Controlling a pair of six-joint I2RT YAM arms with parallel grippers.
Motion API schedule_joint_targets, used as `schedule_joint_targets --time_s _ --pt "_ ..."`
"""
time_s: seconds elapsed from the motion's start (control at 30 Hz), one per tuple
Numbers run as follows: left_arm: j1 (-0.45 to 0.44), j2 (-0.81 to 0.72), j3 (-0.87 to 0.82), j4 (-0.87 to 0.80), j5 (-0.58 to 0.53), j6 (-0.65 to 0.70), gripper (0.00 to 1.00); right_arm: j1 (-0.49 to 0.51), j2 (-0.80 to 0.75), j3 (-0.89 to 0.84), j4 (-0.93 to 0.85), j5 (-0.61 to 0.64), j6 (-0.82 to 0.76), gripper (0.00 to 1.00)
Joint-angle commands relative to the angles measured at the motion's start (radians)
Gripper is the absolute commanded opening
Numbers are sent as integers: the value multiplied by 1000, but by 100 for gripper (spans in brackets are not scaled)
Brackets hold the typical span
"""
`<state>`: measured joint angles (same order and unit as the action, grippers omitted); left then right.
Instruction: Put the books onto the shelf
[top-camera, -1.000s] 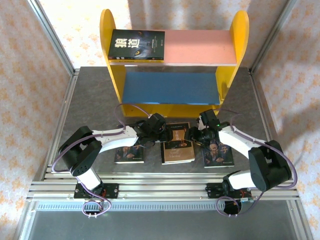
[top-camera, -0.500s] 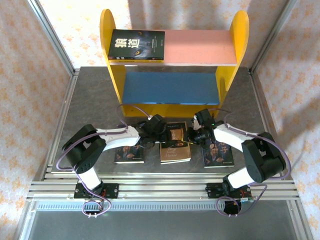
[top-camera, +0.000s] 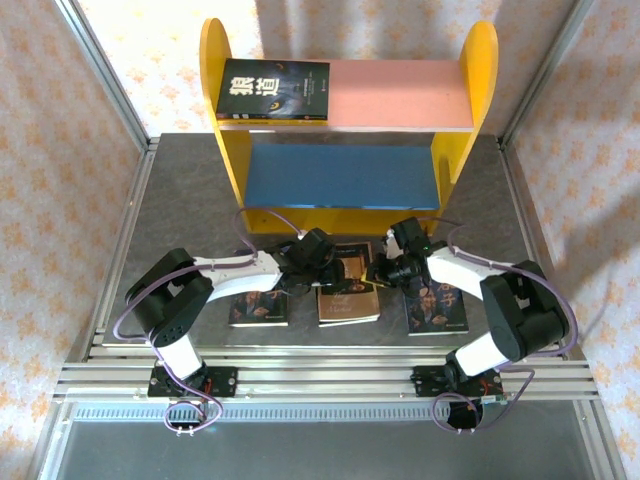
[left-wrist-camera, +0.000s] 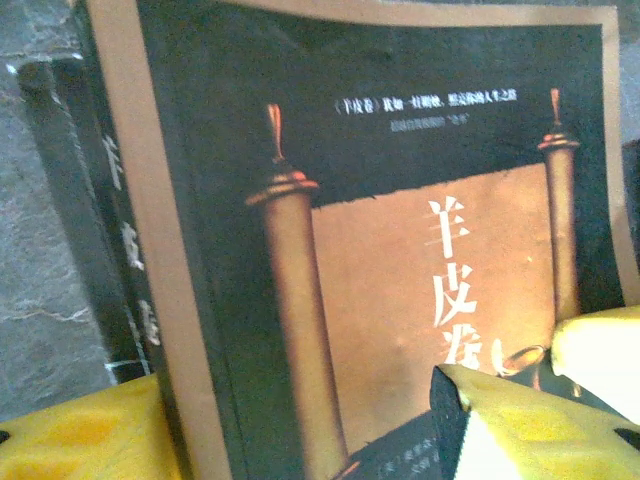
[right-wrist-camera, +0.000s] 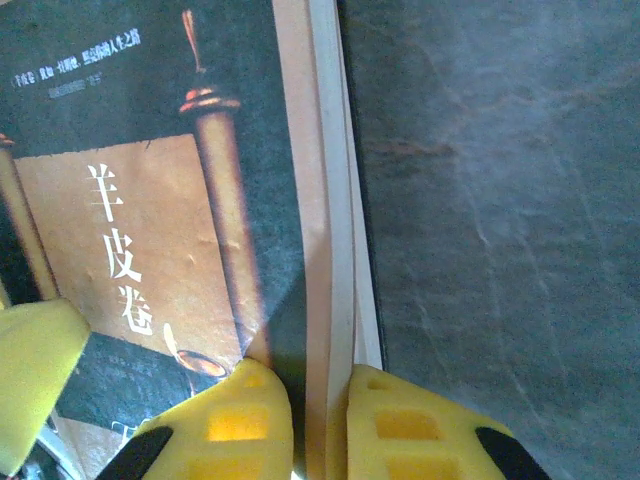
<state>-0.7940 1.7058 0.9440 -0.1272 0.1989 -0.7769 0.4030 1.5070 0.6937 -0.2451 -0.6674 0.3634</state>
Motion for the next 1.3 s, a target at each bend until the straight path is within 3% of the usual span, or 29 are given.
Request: schedule_joint_targets --time_s 0.0,0.27,0.43,0.67,0.83,1.17,1.27 --pt "-40 -9 56 78 91 14 61 28 77 -46 58 41 2 0" --pt "-50 -40 43 140 123 -1 57 27 84 -51 67 45 8 5" --pt "-50 -48 39 136 119 9 45 27 73 -41 44 65 4 13" --pt "-50 -57 51 58 67 31 32 27 47 -21 2 102 -8 32" --pt "-50 -58 75 -10 29 58 21 25 27 -16 -19 136 -13 35" --pt "-50 -42 91 -41 12 71 0 20 -39 -13 -44 196 -12 50" --pt "-50 -45 92 -43 11 76 0 17 -53 -11 -49 205 -9 53"
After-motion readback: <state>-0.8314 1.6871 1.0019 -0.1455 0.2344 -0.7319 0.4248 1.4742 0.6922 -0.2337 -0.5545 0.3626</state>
